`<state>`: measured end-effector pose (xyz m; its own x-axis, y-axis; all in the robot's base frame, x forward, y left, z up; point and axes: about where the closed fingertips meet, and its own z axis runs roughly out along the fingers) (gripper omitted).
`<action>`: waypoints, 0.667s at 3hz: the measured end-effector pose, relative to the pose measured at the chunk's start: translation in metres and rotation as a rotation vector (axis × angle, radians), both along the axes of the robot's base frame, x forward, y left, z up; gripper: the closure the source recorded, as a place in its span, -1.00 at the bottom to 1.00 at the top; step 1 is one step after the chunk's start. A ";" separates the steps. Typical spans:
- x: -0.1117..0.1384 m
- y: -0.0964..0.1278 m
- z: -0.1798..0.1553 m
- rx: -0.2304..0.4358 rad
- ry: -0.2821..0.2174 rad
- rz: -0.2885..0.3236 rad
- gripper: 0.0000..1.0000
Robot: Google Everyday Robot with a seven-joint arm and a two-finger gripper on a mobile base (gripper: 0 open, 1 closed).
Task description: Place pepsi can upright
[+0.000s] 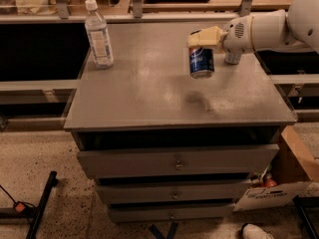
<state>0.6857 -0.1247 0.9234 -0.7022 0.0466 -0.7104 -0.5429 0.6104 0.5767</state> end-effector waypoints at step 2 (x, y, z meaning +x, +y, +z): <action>-0.008 0.002 0.014 -0.008 -0.089 0.109 1.00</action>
Offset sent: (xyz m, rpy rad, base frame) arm -0.0069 0.0046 0.0107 0.0128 -0.0801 0.1122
